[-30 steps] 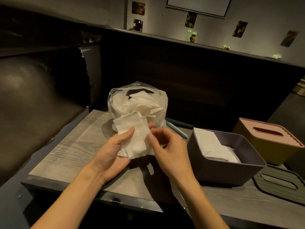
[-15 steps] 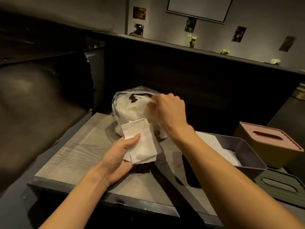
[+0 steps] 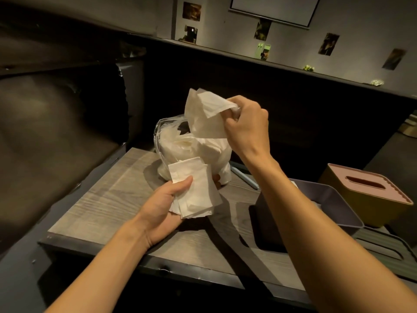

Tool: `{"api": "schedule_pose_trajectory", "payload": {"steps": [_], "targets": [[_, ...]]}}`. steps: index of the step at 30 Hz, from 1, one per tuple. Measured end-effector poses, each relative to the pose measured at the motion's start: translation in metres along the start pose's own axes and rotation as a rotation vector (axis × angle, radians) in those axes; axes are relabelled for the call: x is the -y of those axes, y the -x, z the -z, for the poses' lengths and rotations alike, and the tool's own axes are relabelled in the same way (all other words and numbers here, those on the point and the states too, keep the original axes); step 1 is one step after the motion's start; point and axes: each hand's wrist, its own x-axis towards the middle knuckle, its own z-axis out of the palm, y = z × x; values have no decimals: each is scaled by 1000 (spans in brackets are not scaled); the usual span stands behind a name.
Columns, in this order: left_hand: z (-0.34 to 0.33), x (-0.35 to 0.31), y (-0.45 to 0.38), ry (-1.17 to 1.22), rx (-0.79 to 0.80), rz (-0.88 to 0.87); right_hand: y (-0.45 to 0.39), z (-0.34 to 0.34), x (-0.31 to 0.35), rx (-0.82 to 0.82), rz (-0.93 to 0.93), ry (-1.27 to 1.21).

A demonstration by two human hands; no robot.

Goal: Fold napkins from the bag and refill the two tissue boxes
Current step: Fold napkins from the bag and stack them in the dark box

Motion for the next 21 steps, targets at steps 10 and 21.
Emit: {"api": "schedule_pose_trajectory", "payload": {"steps": [10, 21], "targets": [[-3, 2, -1, 36, -9, -63, 108, 6, -6, 181, -617, -847], [-8, 7, 3, 15, 97, -79, 150, -16, -24, 39, -633, -635]]}}
